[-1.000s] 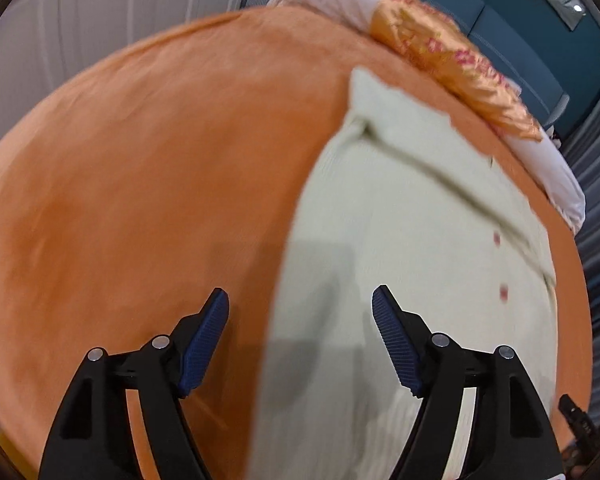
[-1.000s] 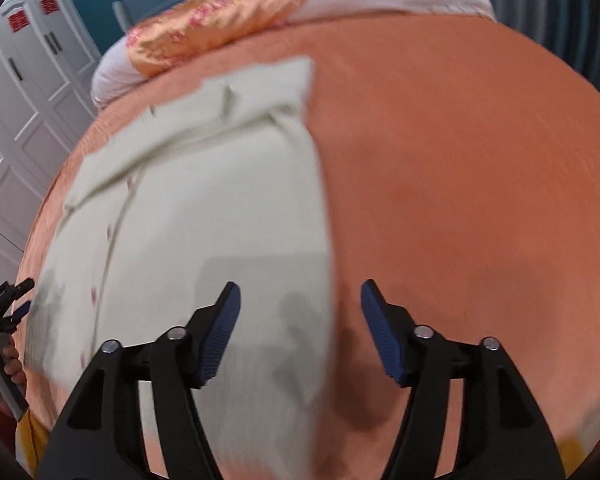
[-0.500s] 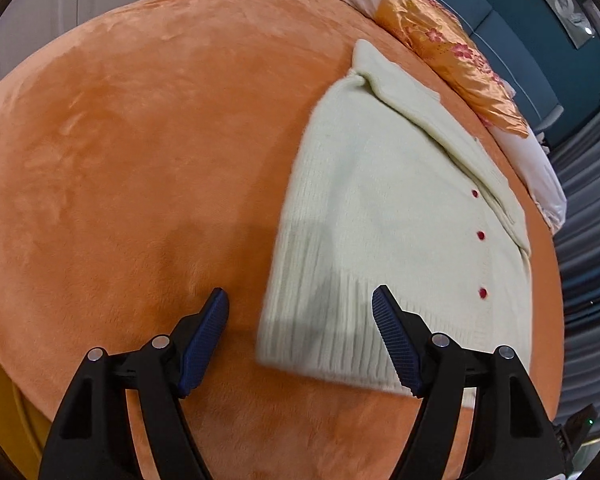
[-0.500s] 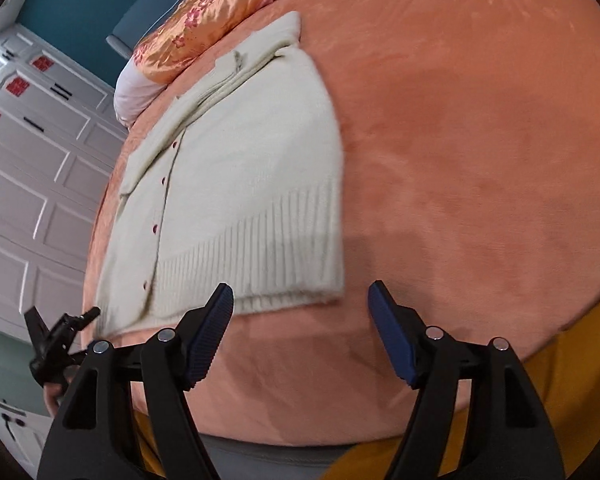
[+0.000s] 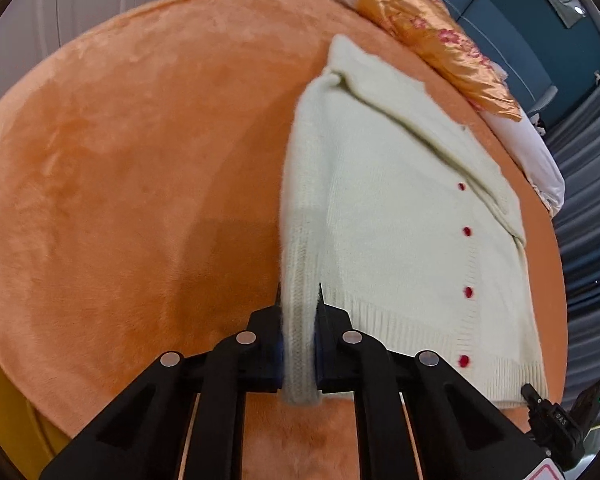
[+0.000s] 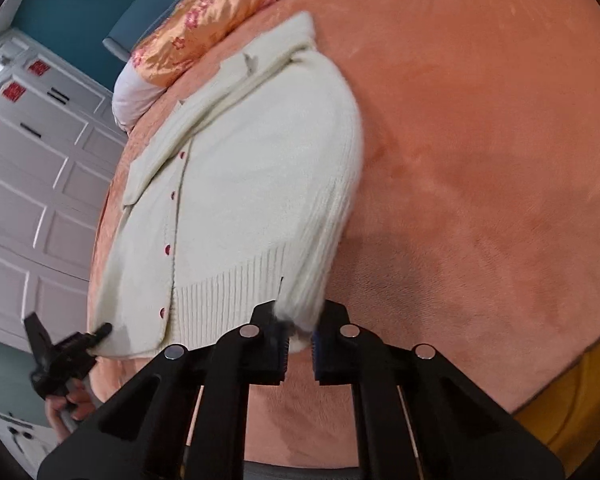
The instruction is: Fold small clothes
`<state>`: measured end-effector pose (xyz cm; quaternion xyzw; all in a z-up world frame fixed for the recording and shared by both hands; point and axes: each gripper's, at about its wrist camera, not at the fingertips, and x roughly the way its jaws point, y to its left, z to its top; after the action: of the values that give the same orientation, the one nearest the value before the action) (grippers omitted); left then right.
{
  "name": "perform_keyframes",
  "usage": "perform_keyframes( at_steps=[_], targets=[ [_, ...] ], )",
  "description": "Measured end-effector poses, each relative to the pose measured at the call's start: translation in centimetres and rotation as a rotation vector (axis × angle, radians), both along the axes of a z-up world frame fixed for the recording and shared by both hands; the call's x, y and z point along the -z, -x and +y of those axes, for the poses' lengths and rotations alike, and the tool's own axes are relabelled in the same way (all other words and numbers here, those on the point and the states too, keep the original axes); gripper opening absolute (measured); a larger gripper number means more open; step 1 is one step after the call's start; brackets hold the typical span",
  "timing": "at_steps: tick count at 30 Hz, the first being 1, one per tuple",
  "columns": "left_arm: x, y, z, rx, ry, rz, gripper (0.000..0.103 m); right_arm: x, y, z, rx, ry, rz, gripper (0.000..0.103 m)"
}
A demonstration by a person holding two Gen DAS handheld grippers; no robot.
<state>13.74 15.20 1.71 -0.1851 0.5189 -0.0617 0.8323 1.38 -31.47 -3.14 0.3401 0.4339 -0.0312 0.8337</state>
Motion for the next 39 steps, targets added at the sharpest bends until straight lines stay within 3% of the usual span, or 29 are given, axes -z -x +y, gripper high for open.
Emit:
perform_keyframes(
  at_steps=[7,15,22,28,32,36,39],
  targets=[
    [-2.7,4.0,0.0,0.062,-0.031,-0.025,0.007,-2.8,2.7,0.9,-0.100,0.136,0.002,0.005],
    [-2.5,14.3,0.0,0.240,-0.194,0.081,0.007,-2.6,11.8,2.6,-0.314,0.234,0.142,0.005],
    [-3.5,22.9,1.0,0.322,-0.230,0.209,0.007,-3.6,19.8,3.6,-0.371,0.153,0.238,0.005],
    [-5.0,25.8,1.7,0.255,-0.143,0.242,0.007,-5.0,21.6,3.2,-0.329,0.073,0.243,0.005],
    [-6.6,24.3,2.0,0.211,-0.078,0.176,0.007,-5.9,20.2,2.2,-0.305,0.067,0.184,0.005],
    [-9.4,19.7,0.7,0.197,-0.073,0.003,0.007,-8.3,15.3,-0.4,-0.224,0.107,0.009,0.005],
    [-11.7,15.1,-1.0,0.166,-0.084,-0.184,0.007,-9.5,11.3,-1.6,-0.152,0.140,-0.113,0.005]
  ],
)
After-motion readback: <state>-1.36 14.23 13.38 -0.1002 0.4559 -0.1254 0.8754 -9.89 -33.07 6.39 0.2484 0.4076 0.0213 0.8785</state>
